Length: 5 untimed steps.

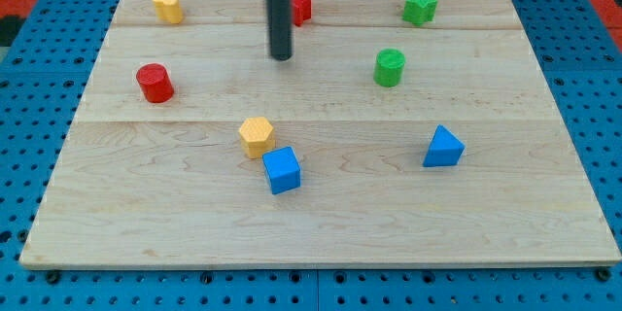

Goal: Move the cube towards the green circle

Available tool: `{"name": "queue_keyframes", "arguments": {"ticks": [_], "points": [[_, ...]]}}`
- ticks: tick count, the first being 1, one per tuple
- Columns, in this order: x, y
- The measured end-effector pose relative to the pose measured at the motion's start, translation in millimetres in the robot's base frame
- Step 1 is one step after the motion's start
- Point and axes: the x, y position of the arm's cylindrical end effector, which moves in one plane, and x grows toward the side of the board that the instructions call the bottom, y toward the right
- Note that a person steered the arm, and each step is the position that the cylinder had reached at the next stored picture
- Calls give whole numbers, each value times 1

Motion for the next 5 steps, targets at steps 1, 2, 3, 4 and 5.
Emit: {"name": "queue_keyframes", "arguments": {"ticks": [1, 2, 3, 4, 5], "points": [[52, -49], [137, -74], [199, -35], [195, 10], [182, 70]]}}
